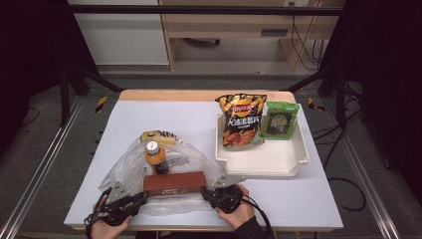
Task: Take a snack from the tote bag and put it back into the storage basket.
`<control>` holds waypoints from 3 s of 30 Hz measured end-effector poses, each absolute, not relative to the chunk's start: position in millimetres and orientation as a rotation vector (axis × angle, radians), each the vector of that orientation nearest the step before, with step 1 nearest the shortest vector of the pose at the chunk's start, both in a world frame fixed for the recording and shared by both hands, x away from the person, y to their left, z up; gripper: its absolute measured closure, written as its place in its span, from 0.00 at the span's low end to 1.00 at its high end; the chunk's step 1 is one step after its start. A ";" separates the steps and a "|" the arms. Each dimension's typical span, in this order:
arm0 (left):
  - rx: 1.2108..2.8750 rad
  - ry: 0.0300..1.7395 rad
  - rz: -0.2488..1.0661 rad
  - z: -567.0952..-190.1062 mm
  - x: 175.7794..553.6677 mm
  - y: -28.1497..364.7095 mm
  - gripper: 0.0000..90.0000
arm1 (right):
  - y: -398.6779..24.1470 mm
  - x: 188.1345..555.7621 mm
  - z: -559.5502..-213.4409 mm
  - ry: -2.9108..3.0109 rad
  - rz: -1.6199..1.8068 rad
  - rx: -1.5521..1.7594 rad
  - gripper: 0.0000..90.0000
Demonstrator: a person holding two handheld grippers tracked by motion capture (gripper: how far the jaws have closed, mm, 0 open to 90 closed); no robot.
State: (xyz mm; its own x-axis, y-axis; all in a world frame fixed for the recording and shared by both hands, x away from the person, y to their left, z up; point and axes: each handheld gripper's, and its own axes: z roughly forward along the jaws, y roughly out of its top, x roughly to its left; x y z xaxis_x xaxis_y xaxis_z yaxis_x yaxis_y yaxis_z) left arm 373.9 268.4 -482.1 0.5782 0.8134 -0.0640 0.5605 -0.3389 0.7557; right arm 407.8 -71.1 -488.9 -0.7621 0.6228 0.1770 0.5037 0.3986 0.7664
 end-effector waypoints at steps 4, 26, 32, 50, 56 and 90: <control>1.993 1.090 0.414 -475.5 370.0 270.0 0.75 | -71.5 405.2 -479.2 2.505 1.349 0.962 0.85; 1.860 0.994 0.533 -414.6 381.6 256.3 0.69 | -49.6 419.5 -431.9 2.413 1.480 0.789 0.72; 1.901 1.021 0.500 -432.8 383.0 259.3 0.62 | -52.8 427.3 -440.4 2.420 1.385 0.791 0.57; 1.984 1.039 0.439 -456.1 385.7 264.0 0.33 | -52.3 440.0 -455.5 2.504 1.253 0.751 0.31; 1.972 1.048 0.441 -458.5 389.0 267.8 0.34 | -52.8 432.8 -455.8 2.535 1.251 0.749 0.35; 2.027 1.036 0.450 -471.8 385.5 269.2 0.35 | -22.7 436.6 -455.8 2.647 1.252 0.588 0.33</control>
State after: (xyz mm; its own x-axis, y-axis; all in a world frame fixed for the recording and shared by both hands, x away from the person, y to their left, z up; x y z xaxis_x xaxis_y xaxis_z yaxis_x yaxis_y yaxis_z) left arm 385.5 269.2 -471.8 0.6018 0.7976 -0.0422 0.5138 -0.3462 0.7850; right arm 436.6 -22.7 -455.8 -0.9111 0.4114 0.0274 0.2822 0.5738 0.7688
